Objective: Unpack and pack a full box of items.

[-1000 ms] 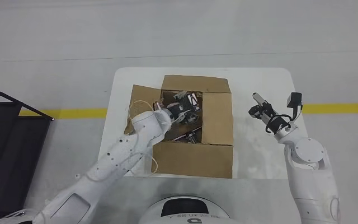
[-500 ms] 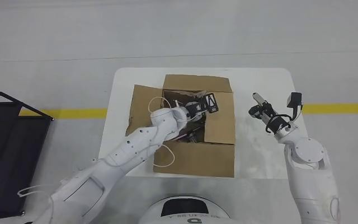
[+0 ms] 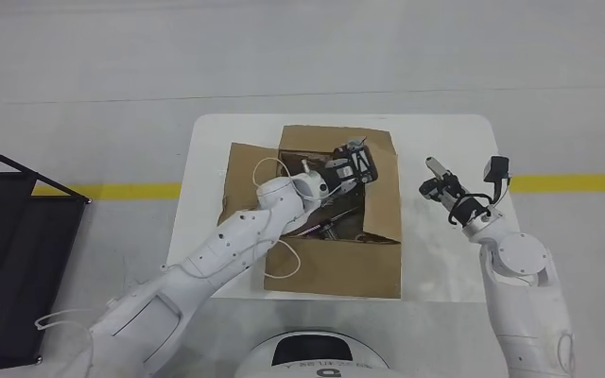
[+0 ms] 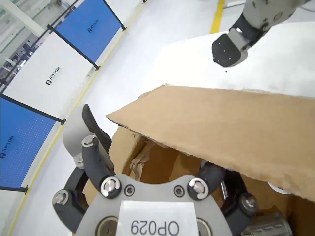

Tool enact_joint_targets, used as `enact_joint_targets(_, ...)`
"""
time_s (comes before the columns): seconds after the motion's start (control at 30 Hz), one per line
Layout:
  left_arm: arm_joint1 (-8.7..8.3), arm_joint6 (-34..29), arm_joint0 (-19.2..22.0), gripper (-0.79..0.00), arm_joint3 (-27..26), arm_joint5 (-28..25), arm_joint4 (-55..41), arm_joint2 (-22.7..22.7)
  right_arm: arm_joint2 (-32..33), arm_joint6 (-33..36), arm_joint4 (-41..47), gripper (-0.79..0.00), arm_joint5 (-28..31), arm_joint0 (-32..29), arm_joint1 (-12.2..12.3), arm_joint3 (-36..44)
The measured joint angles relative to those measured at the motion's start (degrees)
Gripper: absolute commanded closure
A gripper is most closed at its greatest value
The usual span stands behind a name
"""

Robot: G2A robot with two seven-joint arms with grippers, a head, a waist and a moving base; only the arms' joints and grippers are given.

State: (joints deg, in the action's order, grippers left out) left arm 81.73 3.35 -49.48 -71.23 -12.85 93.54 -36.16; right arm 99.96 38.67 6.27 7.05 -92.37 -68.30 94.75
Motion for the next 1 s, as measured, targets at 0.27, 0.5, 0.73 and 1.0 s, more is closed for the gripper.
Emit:
enact_joint_targets(0.27, 2.54, -0.8, 4.0, -0.785, 1.9, -1.3, -0.4, 2.3, 12.0, 9.7, 16.1, -0.785, 3.1, -3.1, 1.2, -1.5)
enact_joint_targets(0.5, 5.93, -1.0, 8.0, -0.785, 6.7, -3.2, -1.2, 6.2, 24.6, 20.6, 34.3, -0.785, 8.9, -10.4, 1.5, -1.8)
enact_joint_targets(0.73, 10.22, -2.7, 12.2, -0.785, 14.0, -5.8, -4.3, 9.5, 26.6, 25.6, 37.9, -0.785, 10.1, -12.4, 1.6, -1.0)
enact_joint_targets(1.0, 14.44, -1.4, 14.9, -0.785, 22.2, -6.6, -6.5, 11.5, 23.1, 26.8, 33.3, -0.785, 6.7, -8.6, 2.3, -1.2)
